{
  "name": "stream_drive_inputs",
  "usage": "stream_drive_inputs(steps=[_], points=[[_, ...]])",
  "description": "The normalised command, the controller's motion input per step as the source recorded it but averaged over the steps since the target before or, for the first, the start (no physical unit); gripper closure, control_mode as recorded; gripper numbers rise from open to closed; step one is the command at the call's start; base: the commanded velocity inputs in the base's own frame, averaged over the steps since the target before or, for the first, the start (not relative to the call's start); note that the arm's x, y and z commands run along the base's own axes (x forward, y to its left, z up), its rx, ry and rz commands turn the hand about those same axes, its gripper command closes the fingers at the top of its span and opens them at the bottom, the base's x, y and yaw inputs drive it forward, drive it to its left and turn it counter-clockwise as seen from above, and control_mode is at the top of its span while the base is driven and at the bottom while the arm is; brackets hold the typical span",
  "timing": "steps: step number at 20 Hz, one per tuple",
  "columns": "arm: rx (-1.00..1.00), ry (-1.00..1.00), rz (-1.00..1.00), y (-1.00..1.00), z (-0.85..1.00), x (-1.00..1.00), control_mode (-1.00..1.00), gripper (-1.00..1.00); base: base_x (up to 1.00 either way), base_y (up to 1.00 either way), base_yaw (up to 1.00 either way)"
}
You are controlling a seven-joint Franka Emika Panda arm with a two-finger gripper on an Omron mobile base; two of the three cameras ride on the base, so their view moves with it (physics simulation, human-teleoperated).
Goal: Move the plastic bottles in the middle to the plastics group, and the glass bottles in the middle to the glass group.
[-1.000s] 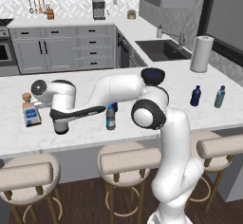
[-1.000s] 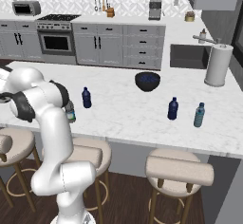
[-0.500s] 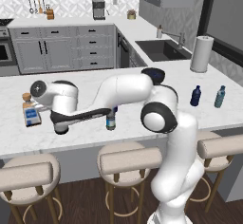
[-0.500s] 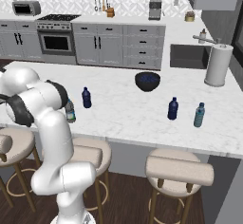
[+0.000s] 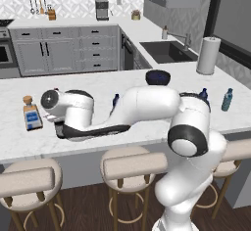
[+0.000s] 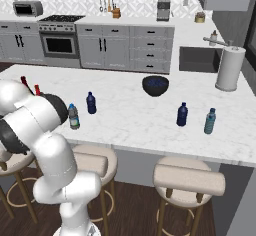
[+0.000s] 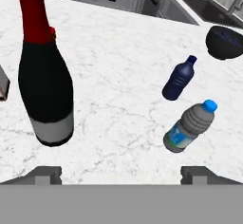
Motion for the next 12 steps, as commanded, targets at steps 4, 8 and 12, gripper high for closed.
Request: stream_drive_inputs(steps=[4,8,12], points=[[0.00,0.09,-0.08,-0.64,0.21,-0.46,-1.00,-1.00,0.00,0.00,0.00],[0.00,0.20,-0.02,-0.67,0.28,-0.28,-1.00,-1.00,0.00,0.00,0.00],[-0.03,0.18,0.00,-0.65,0.18,-0.20,-1.00,-1.00,0.00,0.00,0.00]])
